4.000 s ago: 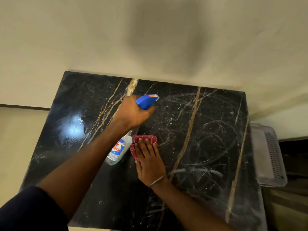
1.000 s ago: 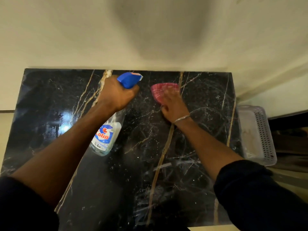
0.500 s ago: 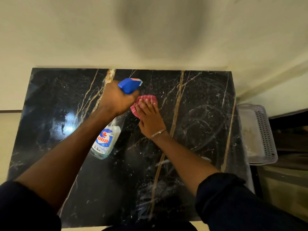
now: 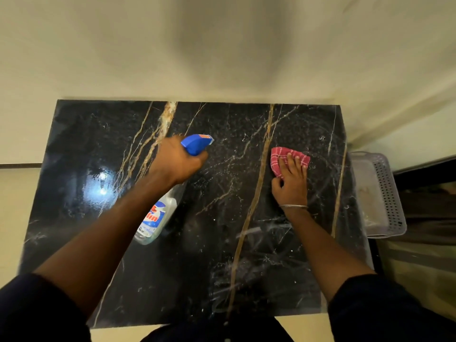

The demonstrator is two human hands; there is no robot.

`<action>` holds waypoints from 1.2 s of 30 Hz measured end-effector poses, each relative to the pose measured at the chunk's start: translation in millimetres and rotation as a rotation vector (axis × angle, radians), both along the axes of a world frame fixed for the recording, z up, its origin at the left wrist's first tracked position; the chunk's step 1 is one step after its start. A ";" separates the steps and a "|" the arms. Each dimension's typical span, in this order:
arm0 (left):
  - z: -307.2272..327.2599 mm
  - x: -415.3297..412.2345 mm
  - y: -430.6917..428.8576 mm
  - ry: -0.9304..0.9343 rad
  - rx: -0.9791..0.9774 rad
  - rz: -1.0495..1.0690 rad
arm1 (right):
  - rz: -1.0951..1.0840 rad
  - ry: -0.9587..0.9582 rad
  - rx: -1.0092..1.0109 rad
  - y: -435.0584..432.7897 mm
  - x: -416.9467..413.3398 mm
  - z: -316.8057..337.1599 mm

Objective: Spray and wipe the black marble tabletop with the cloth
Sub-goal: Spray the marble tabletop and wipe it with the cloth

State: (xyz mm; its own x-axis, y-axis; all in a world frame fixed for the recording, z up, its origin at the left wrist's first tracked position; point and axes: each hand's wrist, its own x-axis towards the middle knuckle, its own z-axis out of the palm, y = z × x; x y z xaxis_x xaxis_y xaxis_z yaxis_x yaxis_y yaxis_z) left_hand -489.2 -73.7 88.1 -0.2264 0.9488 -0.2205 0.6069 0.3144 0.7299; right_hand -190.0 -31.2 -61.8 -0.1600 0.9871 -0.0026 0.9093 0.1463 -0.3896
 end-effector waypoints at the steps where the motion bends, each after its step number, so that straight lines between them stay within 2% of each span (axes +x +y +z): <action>1: -1.3 -0.8 -2.4 -0.011 -0.014 -0.005 | -0.021 0.008 0.003 -0.4 -1.9 -1.0; 9: -3.1 -3.7 -20.7 0.016 -0.034 -0.110 | -0.280 -0.018 -0.009 2.8 -51.8 -3.3; 14: 2.6 -11.0 -22.9 -0.013 0.009 -0.011 | -0.245 -0.075 -0.052 0.4 -88.6 0.0; 16: 5.7 -13.1 -22.2 -0.032 0.008 -0.004 | -0.108 -0.082 -0.032 -13.2 -122.4 2.6; 19: 7.0 -13.6 -21.2 -0.031 0.008 -0.027 | 0.301 -0.077 -0.044 -34.4 -166.2 4.3; 21: 7.4 -14.7 -19.9 -0.007 0.026 -0.014 | 0.586 -0.122 -0.029 -31.6 -165.0 4.5; 23: 8.2 -18.7 -19.4 -0.008 0.030 0.012 | 0.718 -0.192 0.015 -10.2 -140.1 4.6; 25: 10.0 -24.1 -21.1 -0.026 0.011 0.028 | 0.563 -0.240 0.009 12.1 -107.6 2.3; 28: 14.2 -29.7 -26.5 -0.033 0.011 0.050 | 0.054 -0.228 -0.035 40.3 -68.2 6.2; 31: 16.8 -34.8 -31.4 -0.040 0.025 0.064 | -0.175 -0.228 -0.132 51.7 -87.0 12.5; 33: 15.8 -36.1 -33.3 -0.061 0.025 0.071 | -0.127 -0.214 -0.137 44.1 -118.9 15.9; 36: 10.9 -31.7 -34.0 -0.021 0.019 0.068 | 0.178 -0.201 -0.083 6.5 -172.9 16.6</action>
